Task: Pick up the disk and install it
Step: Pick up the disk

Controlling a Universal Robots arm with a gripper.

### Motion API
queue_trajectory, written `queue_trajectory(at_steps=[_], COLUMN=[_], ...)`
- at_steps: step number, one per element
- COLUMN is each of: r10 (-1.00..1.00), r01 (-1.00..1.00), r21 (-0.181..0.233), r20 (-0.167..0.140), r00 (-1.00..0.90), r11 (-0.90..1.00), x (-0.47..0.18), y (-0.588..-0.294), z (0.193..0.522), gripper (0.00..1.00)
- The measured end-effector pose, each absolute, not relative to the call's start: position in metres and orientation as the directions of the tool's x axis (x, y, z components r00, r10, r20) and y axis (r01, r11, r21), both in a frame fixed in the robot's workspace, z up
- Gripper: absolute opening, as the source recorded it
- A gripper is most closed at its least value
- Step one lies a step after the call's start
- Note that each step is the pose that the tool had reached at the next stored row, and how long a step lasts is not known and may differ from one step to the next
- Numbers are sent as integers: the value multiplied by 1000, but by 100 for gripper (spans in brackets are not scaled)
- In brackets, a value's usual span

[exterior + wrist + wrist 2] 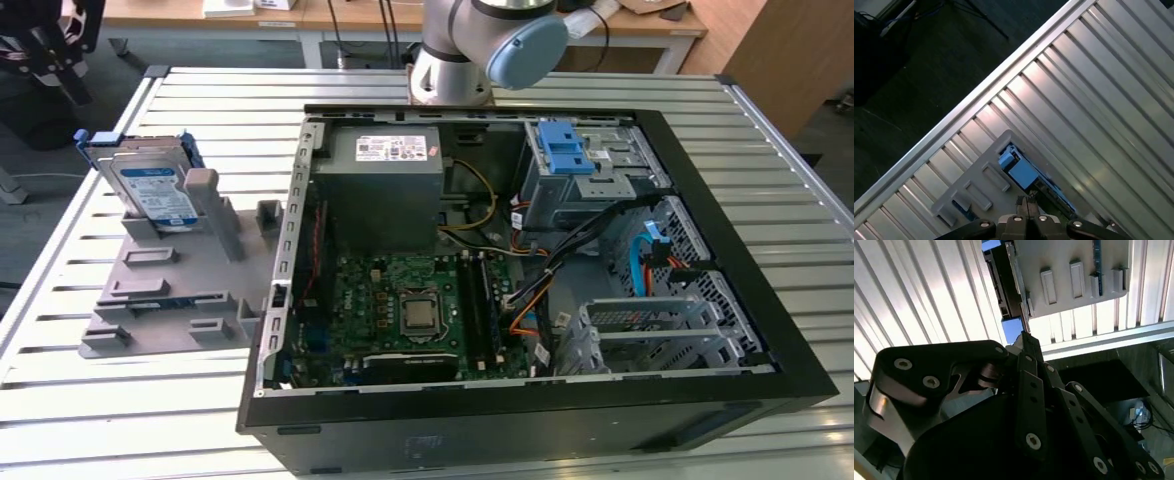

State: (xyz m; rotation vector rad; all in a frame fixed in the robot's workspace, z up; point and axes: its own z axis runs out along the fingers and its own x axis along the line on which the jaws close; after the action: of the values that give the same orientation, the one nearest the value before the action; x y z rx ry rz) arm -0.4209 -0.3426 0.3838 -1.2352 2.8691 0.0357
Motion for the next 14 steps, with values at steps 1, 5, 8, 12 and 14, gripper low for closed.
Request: queue_trajectory(at_steps=[1, 5, 8, 12, 14], r10=[-738, -778, -803, -831, -844], r01=[-738, -779, -803, -831, -844], r21=[14, 14, 14, 14, 14], r20=[-25, -25, -25, -25, -26], r00=[-675, -628, -596, -556, -536], r11=[675, 627, 596, 556, 536], x=[-421, -421, -421, -421, -421], y=[-343, -343, -343, -343, -343], z=[384, 384, 384, 384, 384], gripper=[11, 11, 11, 11, 11])
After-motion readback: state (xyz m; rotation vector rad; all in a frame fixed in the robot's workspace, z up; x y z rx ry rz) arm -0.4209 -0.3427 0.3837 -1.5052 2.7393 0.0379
